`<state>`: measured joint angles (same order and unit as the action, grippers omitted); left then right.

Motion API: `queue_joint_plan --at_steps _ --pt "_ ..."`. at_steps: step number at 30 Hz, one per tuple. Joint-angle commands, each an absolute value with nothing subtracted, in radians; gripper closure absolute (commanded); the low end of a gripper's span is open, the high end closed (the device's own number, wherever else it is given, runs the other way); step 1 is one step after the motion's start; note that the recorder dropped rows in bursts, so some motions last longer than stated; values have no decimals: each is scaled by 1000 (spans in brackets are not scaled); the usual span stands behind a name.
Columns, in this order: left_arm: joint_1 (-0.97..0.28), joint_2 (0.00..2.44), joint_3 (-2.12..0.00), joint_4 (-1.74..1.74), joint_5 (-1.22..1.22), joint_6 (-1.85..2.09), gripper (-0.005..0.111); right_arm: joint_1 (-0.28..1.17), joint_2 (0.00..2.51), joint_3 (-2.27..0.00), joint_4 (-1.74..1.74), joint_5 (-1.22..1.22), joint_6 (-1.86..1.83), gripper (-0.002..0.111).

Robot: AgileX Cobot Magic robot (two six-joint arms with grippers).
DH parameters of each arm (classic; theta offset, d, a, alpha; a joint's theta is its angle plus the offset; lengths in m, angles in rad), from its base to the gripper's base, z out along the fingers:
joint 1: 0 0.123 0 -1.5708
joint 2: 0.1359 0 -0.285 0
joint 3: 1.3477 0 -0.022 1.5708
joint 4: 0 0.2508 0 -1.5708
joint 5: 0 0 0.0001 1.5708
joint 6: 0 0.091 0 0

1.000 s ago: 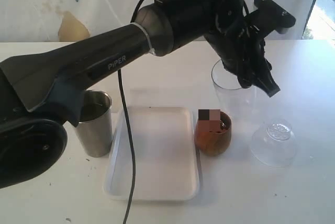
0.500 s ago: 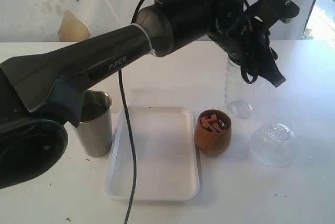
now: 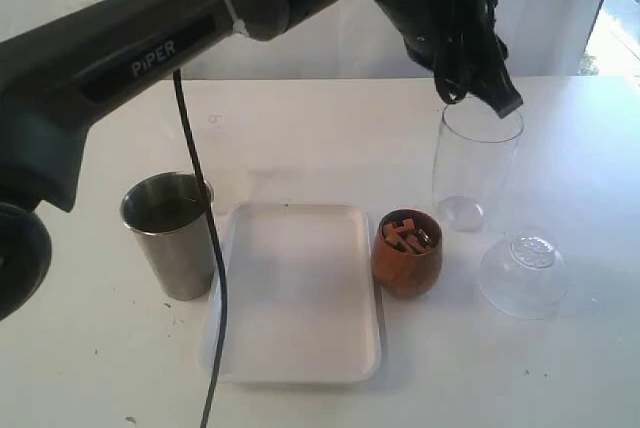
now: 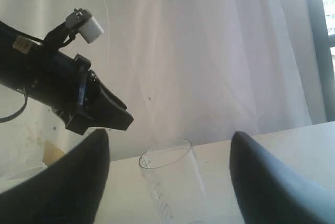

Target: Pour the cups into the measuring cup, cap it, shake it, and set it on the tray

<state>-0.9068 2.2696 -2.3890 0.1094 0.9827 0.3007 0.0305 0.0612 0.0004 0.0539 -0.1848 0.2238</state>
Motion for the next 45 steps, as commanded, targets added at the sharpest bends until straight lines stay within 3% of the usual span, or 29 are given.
queue_joint_plan --at_steps 1,2,11,20,27,33,38,45 --pt "-907 2242 -2398 197 1084 232 98 29 67 0 55 -185 225 47" --pt "-907 2233 -2398 197 1104 232 107 29 67 0 55 -185 225 47" --pt "-909 2066 -2342 127 1221 188 106 29 67 0 55 -190 225 47" --pt "-953 1659 -1821 121 1073 62 107 29 67 0 53 -190 228 47" --pt "-973 1105 -1201 268 733 -218 107 29 67 0 51 -198 228 47" --pt "-973 723 -795 363 390 -371 107 29 67 0 51 -198 228 47" --pt "-973 567 -592 426 342 -464 107 29 67 0 51 -198 228 47" --pt "-973 558 -552 428 342 -464 107 29 67 0 51 -198 228 47"
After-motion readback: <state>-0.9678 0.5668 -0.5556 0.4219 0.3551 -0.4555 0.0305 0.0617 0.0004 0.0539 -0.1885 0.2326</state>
